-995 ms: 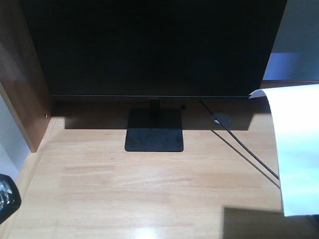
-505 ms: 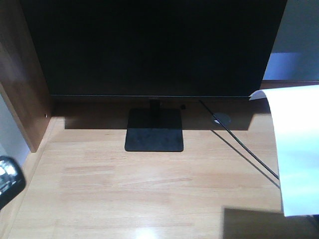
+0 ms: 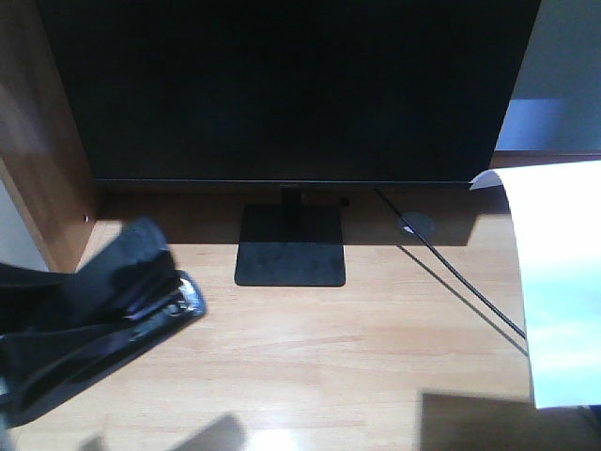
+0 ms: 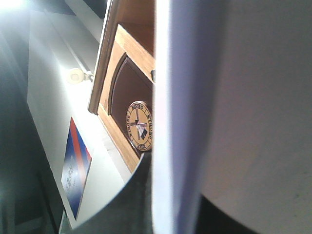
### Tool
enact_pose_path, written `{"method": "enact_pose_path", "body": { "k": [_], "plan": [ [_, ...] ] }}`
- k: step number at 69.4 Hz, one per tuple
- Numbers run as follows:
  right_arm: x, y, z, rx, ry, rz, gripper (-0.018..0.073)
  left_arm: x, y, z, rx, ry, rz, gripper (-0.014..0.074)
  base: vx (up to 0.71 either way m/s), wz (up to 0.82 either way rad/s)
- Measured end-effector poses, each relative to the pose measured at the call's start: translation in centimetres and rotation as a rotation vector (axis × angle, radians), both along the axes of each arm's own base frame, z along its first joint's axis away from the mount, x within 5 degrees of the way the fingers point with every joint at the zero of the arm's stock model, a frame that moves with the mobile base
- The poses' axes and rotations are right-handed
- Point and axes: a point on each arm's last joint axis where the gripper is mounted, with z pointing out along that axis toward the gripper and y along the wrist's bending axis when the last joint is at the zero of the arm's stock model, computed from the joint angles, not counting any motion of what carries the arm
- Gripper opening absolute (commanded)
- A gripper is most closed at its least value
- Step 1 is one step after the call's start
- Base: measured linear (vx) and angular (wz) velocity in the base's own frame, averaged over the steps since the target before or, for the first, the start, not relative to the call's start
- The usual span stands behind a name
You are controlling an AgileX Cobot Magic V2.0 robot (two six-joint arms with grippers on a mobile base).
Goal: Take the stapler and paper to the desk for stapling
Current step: 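Lower the black stapler with the left gripper onto the desk near the monitor stand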
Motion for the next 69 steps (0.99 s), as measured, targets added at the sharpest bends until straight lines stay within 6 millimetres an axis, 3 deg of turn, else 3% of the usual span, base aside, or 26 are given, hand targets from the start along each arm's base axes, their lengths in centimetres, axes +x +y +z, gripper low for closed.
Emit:
{"method": "enact_pose_path", "body": {
  "k": [18, 40, 69],
  "plan": [
    [0.0, 0.0, 0.0, 0.0, 0.0, 0.0, -0.0006, 3.4, -1.0, -1.5, 0.095, -0.045, -0.061, -0.0006, 0.0, 0.0],
    [0.0, 0.0, 0.0, 0.0, 0.0, 0.0, -0.0006, 7.0, 1.0, -3.4, 0.164, 0.007, -0.052, -0.0006, 0.0, 0.0],
    [0.0, 0.0, 0.0, 0.0, 0.0, 0.0, -0.0006, 11.8, 2.5, -8.7, 0.237, 0.067, -0.297, -0.0006, 0.0, 0.0]
  ]
}}
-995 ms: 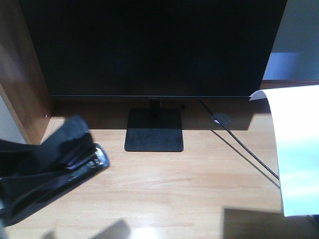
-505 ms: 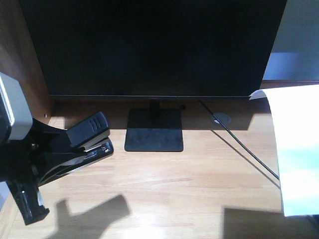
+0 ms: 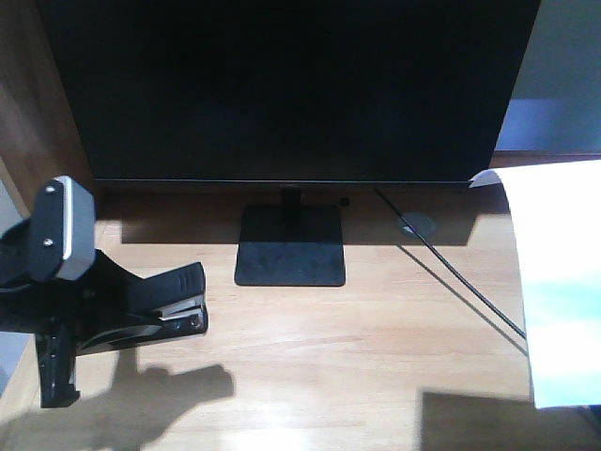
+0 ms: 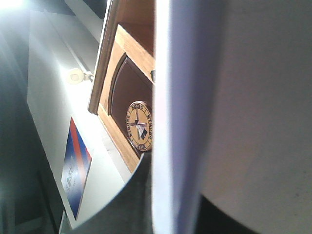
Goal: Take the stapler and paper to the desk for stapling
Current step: 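Lower the black stapler with the left gripper onto the desk near the monitor stand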
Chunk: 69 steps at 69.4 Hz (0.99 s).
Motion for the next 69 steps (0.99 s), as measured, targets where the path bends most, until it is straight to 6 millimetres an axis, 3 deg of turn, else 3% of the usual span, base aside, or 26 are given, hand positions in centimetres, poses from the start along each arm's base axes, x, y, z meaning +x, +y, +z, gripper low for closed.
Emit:
{"method": "enact_pose_path", "body": {
  "k": [28, 47, 69],
  "plan": [
    [0.0, 0.0, 0.0, 0.0, 0.0, 0.0, -0.0006, 3.5, -0.5, -6.7, 0.001, 0.109, -0.163, -0.0006, 0.0, 0.0],
    [0.0, 0.0, 0.0, 0.0, 0.0, 0.0, -0.0006, 6.0, -2.1, -8.7, -0.008, 0.164, -0.206, -0.0006, 0.0, 0.0],
    [0.0, 0.0, 0.0, 0.0, 0.0, 0.0, -0.0006, 7.0, -2.3, -12.3, 0.015, 0.259, -0.18, -0.0006, 0.0, 0.0]
  ]
}}
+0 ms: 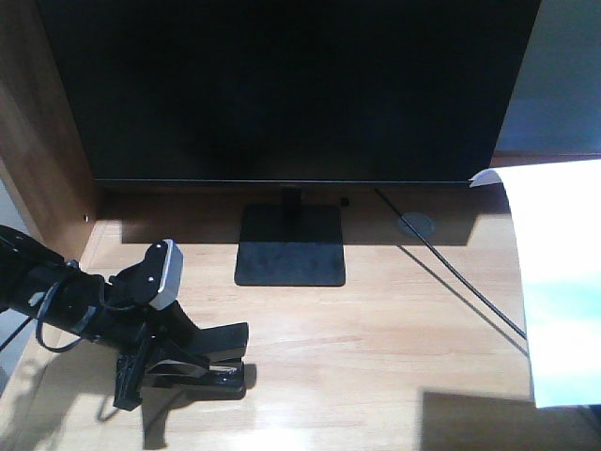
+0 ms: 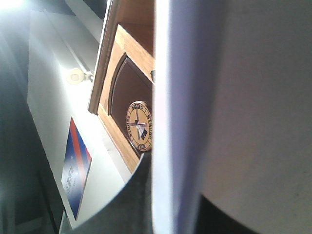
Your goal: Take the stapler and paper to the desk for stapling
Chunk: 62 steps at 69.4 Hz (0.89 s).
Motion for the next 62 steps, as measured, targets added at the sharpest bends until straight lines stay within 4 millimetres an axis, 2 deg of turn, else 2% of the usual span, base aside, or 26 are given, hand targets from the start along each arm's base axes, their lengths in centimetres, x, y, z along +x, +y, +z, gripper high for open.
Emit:
{"method": "enact_pose_path", "body": {
  "k": [14, 31, 62],
  "plan": [
    [0.0, 0.0, 0.0, 0.0, 0.0, 0.0, -0.0006, 0.6, 0.2, -1.9, 0.04, 0.025, 0.031, -0.0006, 0.0, 0.0],
    [0.0, 0.0, 0.0, 0.0, 0.0, 0.0, -0.0006, 1.0, 0.1, -3.1, 0.035, 0.062, 0.035, -0.0003, 0.0, 0.0],
    [0.0, 0.0, 0.0, 0.0, 0.0, 0.0, -0.0006, 0.8, -0.1, -2.8, 0.003, 0.084, 0.001, 0.0078, 0.0, 0.0]
  ]
}}
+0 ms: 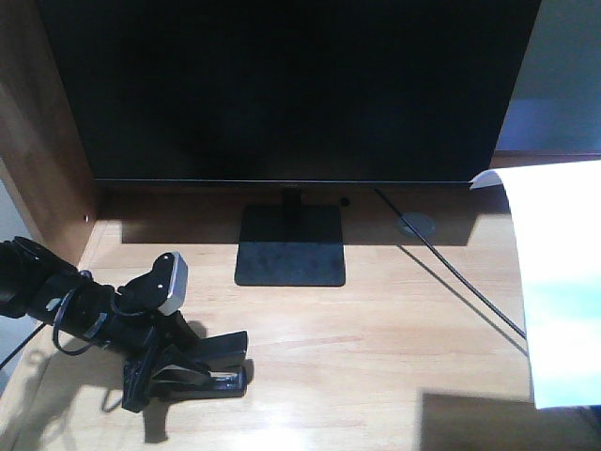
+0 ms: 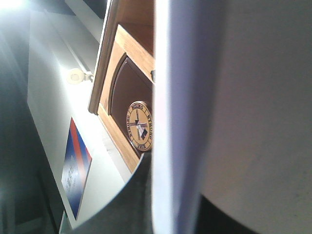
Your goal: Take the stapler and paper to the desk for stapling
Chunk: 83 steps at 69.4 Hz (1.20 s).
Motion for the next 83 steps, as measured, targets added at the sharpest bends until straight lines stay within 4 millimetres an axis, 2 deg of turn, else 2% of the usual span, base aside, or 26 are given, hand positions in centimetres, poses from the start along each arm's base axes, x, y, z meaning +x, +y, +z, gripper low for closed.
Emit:
{"method": "enact_pose_path", "body": {
  "k": [16, 52, 65, 83],
  "plan": [
    [0.0, 0.0, 0.0, 0.0, 0.0, 0.0, -0.0006, -0.54, -0.07, 0.12, -0.016, 0.026, -0.056, 0.0078, 0.0, 0.0],
    [0.0, 0.0, 0.0, 0.0, 0.0, 0.0, -0.0006, -0.17, 0.17, -0.17, 0.026, -0.005, -0.031, 0.0104, 0.0, 0.0],
    [0.0, 0.0, 0.0, 0.0, 0.0, 0.0, -0.0006, 0.23, 0.34, -0.35, 0.054, -0.032, 0.004, 0.0206, 0.0, 0.0],
    [0.0, 0.0, 0.0, 0.0, 0.0, 0.0, -0.0006, 0.38, 0.36, -0.37, 0.057, -0.038, 0.02, 0.0463, 0.0, 0.0]
  ]
}}
